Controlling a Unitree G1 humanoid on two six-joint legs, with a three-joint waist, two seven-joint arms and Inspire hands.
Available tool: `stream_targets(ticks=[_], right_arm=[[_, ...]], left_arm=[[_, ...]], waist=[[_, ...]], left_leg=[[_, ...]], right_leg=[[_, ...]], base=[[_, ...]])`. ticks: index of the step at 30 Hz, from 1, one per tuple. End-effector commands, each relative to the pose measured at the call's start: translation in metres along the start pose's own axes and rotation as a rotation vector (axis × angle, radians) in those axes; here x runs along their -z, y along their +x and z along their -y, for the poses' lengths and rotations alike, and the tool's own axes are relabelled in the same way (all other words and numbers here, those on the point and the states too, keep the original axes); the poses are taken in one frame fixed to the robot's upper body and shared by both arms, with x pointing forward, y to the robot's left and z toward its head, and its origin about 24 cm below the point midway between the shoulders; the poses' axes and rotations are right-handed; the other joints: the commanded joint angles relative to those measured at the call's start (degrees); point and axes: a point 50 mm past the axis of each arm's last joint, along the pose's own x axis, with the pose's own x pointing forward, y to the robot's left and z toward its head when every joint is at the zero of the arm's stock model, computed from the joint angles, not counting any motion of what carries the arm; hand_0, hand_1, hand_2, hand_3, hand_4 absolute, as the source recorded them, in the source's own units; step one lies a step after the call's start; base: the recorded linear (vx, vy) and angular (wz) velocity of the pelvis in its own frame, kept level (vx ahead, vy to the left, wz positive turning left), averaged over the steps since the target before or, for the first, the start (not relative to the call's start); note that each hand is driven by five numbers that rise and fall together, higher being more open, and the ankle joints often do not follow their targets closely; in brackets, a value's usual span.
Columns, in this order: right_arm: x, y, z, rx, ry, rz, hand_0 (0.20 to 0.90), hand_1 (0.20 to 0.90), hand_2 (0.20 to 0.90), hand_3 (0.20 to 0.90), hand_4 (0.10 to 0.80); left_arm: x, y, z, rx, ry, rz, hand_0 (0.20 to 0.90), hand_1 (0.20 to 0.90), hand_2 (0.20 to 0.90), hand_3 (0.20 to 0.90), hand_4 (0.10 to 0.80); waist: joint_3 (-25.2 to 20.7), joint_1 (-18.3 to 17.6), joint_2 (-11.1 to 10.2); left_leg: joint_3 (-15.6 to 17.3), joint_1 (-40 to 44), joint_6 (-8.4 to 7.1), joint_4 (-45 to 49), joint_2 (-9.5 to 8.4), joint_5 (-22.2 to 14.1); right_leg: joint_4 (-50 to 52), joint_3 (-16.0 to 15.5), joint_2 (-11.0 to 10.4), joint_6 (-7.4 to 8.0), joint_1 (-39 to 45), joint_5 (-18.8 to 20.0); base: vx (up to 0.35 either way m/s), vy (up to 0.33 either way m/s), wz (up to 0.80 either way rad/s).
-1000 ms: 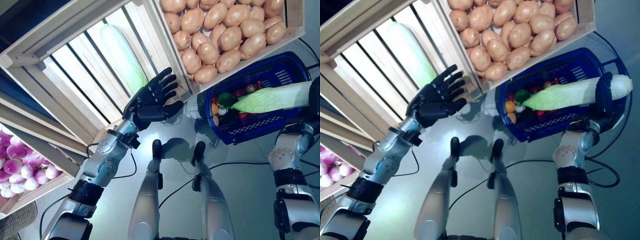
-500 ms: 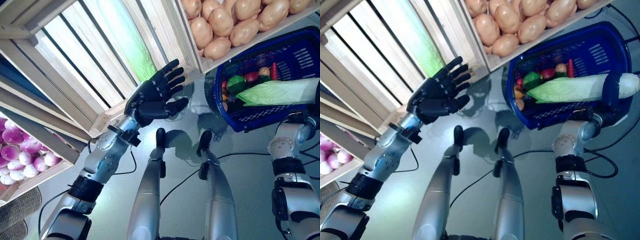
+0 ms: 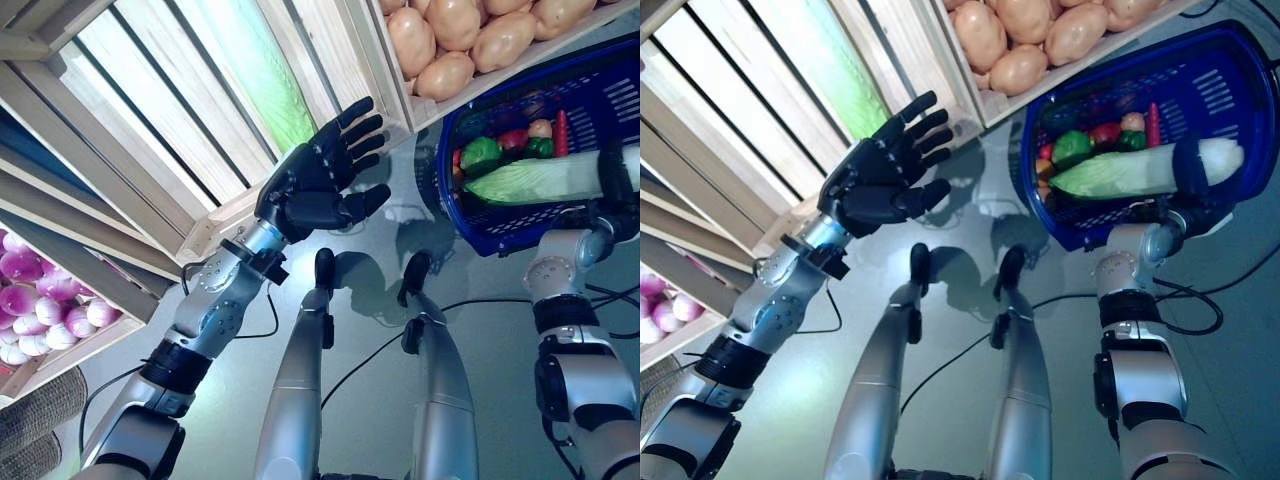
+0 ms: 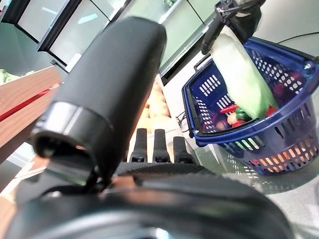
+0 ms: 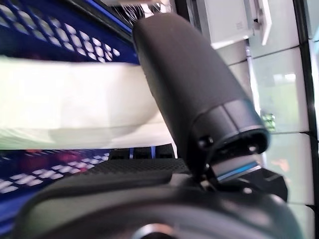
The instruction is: Put vegetables into the basket
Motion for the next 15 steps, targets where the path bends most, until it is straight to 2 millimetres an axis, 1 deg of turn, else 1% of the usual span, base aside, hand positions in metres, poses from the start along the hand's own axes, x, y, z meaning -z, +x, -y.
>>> stream_targets(ticks=[1, 4, 6, 8, 10, 12, 13, 15], right_arm=[[-0.042, 0.004, -0.03, -0.204, 0.063, 0.175, 0.9, 0.9, 0.9, 0.9, 0.8], [-0.04, 0.003, -0.037, -0.231, 0.055, 0.161, 0.9, 0.9, 0.9, 0.9, 0.8], [-0.038, 0.002, -0.038, -0.247, 0.021, 0.164, 0.9, 0.9, 0.9, 0.9, 0.8], [-0.036, -0.001, -0.043, -0.294, -0.129, 0.196, 0.9, 0.9, 0.9, 0.9, 0.8], [-0.037, -0.002, -0.047, -0.31, -0.164, 0.21, 0.9, 0.9, 0.9, 0.9, 0.8], [-0.037, -0.001, -0.043, -0.33, -0.193, 0.218, 0.9, 0.9, 0.9, 0.9, 0.8], [-0.038, 0.0, -0.041, -0.331, -0.18, 0.215, 0.9, 0.9, 0.9, 0.9, 0.8], [-0.039, 0.0, -0.034, -0.356, -0.176, 0.216, 0.9, 0.9, 0.9, 0.9, 0.8]], left_arm=[[-0.041, 0.014, 0.034, 0.187, -0.026, 0.277, 0.9, 0.9, 0.9, 0.9, 0.8], [-0.041, 0.015, 0.033, 0.181, -0.022, 0.277, 0.9, 0.9, 0.9, 0.9, 0.8], [-0.041, 0.014, 0.033, 0.183, -0.004, 0.281, 0.9, 0.9, 0.9, 0.9, 0.8], [-0.042, 0.013, 0.033, 0.179, -0.004, 0.283, 0.9, 0.9, 0.9, 0.9, 0.8], [-0.043, 0.013, 0.032, 0.171, 0.021, 0.289, 0.9, 0.9, 0.9, 0.9, 0.8], [-0.046, 0.01, 0.03, 0.166, 0.078, 0.293, 0.9, 0.9, 0.9, 0.9, 0.8], [-0.047, 0.008, 0.028, 0.163, 0.109, 0.296, 0.9, 0.9, 0.9, 0.9, 0.8], [-0.053, 0.004, 0.027, 0.138, 0.221, 0.315, 0.9, 0.9, 0.9, 0.9, 0.8]], waist=[[-0.04, -0.59, 4.11], [-0.04, -0.45, 4.1], [-0.04, -0.49, 4.17], [-0.04, -0.41, 4.18], [-0.04, -0.43, 4.09], [-0.04, -0.46, 3.89], [-0.04, -0.46, 3.84], [-0.04, -0.52, 3.76]], left_leg=[[-4.52, -1.67, -1.75, 3.56, -3.34, -2.72], [-4.67, -1.47, -1.72, 3.27, -3.56, -2.63], [-4.57, -1.16, -1.73, 2.94, -3.53, -2.47], [-4.65, -0.75, -1.83, 2.67, -3.66, -2.32], [-4.58, -0.34, -1.98, 2.27, -3.55, -2.17], [-4.44, 0.51, -2.14, 1.81, -3.25, -2.08], [-4.4, 0.81, -2.21, 1.68, -3.2, -2.1], [-4.3, 1.54, -2.3, 1.22, -3.07, -1.98]], right_leg=[[6.76, -0.92, 1.09, 0.67, 1.73, -4.51], [6.73, -0.82, 1.42, 0.57, 1.82, -4.6], [6.62, -0.78, 1.51, 0.52, 2.02, -4.57], [6.38, -0.86, 1.61, 0.54, 2.44, -4.54], [5.81, -0.92, 1.68, 0.51, 2.82, -4.4], [5.31, -0.93, 1.78, 0.46, 3.76, -4.53], [5.1, -0.97, 1.81, 0.46, 4.1, -4.53], [4.58, -1.05, 1.96, 0.48, 4.93, -4.6]], base=[[0.018, 0.035, 0.03], [0.007, 0.021, 0.01], [0.005, 0.018, 0.0], [0.0, 0.0, 0.0], [0.006, 0.016, 0.0], [0.0, 0.0, 0.0], [0.033, 0.021, -0.01], [0.014, 0.018, 0.0]])
